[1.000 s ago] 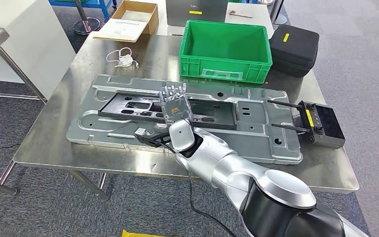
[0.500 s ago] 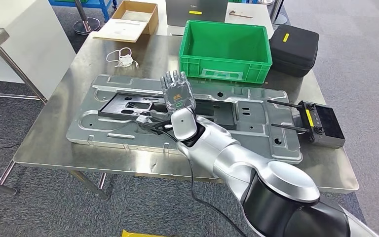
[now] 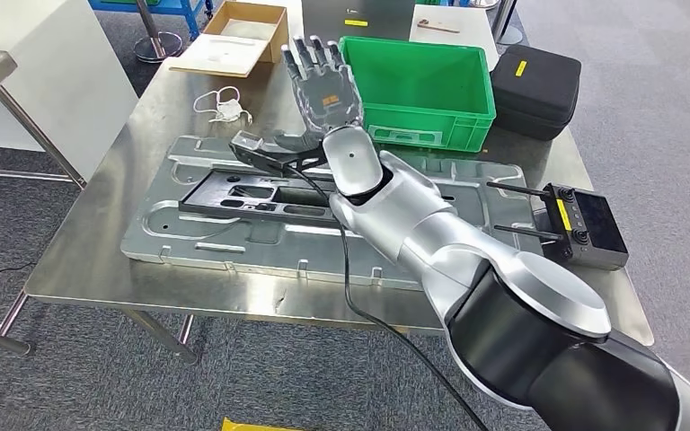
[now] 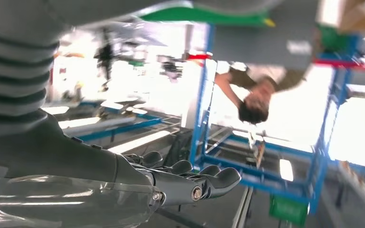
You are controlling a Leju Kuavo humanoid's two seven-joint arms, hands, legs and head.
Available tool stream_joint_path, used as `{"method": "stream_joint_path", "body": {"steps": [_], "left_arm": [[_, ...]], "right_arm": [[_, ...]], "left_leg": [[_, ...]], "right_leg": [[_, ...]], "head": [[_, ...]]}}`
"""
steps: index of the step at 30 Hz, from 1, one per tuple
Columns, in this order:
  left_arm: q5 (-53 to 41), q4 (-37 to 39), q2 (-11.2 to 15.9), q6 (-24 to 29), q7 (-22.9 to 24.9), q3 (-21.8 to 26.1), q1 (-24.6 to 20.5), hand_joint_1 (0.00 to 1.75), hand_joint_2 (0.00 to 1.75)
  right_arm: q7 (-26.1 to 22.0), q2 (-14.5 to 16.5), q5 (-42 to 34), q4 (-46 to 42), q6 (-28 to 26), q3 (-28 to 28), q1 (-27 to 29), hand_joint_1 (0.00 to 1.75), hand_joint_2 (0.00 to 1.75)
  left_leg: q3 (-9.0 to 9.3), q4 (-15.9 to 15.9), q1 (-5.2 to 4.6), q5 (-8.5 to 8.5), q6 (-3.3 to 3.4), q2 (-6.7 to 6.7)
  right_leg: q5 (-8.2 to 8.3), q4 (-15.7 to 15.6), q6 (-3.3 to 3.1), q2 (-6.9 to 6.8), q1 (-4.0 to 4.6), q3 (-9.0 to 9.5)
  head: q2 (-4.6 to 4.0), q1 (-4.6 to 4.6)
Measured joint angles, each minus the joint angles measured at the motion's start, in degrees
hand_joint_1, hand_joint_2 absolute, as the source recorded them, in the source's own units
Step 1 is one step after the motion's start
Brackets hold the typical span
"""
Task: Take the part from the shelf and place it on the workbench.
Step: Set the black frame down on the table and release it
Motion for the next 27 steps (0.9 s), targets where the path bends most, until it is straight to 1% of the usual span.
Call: {"method": "stream_joint_path", "body": {"steps": [2,4,6,8,10,12,15,17,20,23,25,27], "left_arm": [[-0.22,0.00,0.11,0.04,0.26,0.24,0.01,0.00,0.00],[-0.41,0.00,0.26,0.05,0.45,0.53,0.01,0.00,0.00],[-0.49,0.00,0.38,0.04,0.55,0.87,0.01,0.00,0.00],[-0.48,0.00,0.46,0.02,0.62,1.09,0.02,0.00,0.00],[-0.30,0.00,0.55,-0.38,0.95,1.28,0.00,0.00,0.87],[0.06,0.00,0.70,-1.32,1.55,1.62,0.00,0.00,1.75],[0.44,0.00,0.95,-2.43,1.91,2.37,0.02,0.00,1.75],[0.52,0.00,1.10,-2.63,1.92,2.68,0.03,0.00,1.75],[0.52,0.00,1.30,-2.75,1.92,2.93,0.10,0.00,1.75],[0.61,0.00,1.45,-2.76,1.91,3.08,0.05,0.00,1.75],[0.79,0.00,1.50,-2.75,1.90,3.28,-0.02,0.00,1.75],[0.99,0.00,1.51,-2.62,1.86,3.73,-0.03,0.00,1.75]], "right_arm": [[-4.05,-0.37,-0.68,-0.44,-2.59,-4.91,-0.15,0.00,1.75],[-7.15,-0.69,-0.70,-1.16,-3.67,-9.82,-0.16,0.00,1.75],[-8.59,-0.93,-0.38,-1.84,-3.78,-13.93,-0.16,0.00,1.75],[-9.94,-1.14,-0.65,-2.46,-4.18,-16.82,-0.12,0.00,1.75],[-13.66,-1.45,-2.22,-3.54,-5.18,-19.76,0.21,0.00,1.75],[-19.98,-1.92,-5.62,-5.54,-5.79,-24.18,1.15,0.00,1.75],[-30.29,-3.47,-13.19,-10.57,-3.67,-31.82,4.02,0.00,1.75],[-34.45,-4.96,-16.90,-14.43,-1.68,-36.08,6.37,0.00,1.75],[-35.93,-6.72,-18.32,-18.46,-0.57,-40.17,8.79,0.00,1.75],[-37.04,-7.78,-20.19,-21.16,0.61,-42.74,10.41,0.00,1.75],[-39.62,-8.75,-24.84,-23.93,3.43,-44.33,12.46,0.00,1.75],[-43.22,-10.24,-31.14,-28.04,7.20,-46.13,16.02,0.00,1.75]], "left_leg": [[0.00,0.00,0.00,0.00,0.00,0.00],[0.01,0.00,0.00,0.00,0.00,0.00],[0.01,0.00,0.00,0.00,0.00,0.00],[0.02,0.00,0.00,0.00,0.00,0.00],[0.03,0.00,0.00,0.00,0.00,0.00],[0.05,0.00,0.00,0.00,0.00,0.00],[0.07,0.00,0.00,0.00,0.00,-0.04],[0.07,0.00,0.00,0.00,0.00,-0.09],[0.06,0.00,-0.03,0.00,0.01,-0.06],[0.14,0.00,-0.06,-0.01,0.01,0.11],[0.21,-0.01,-0.06,-0.01,0.01,0.08],[0.24,-0.02,-0.05,-0.01,0.01,-0.01]], "right_leg": [[0.00,0.00,0.00,0.00,0.00,0.01],[0.00,0.00,0.00,0.00,0.00,0.01],[0.00,0.00,0.00,-0.01,0.00,0.02],[0.00,0.00,0.00,0.00,0.00,0.02],[0.00,0.00,0.00,0.00,0.00,0.02],[0.00,0.00,0.00,-0.01,0.00,0.03],[0.00,-0.01,0.00,-0.05,0.00,0.07],[0.00,-0.01,0.00,-0.10,0.00,0.10],[0.01,-0.02,0.01,-0.08,-0.04,0.11],[0.02,-0.04,0.03,0.07,-0.06,0.09],[0.02,-0.06,0.03,0.06,-0.04,0.12],[0.00,-0.08,0.03,-0.02,-0.02,0.18]], "head": [[0.00,0.01],[0.00,0.01],[0.00,0.01],[0.00,0.00],[0.00,0.00],[0.00,0.01],[0.00,0.00],[0.00,0.00],[0.00,0.01],[0.00,0.00],[0.00,0.01],[0.00,0.01]]}}
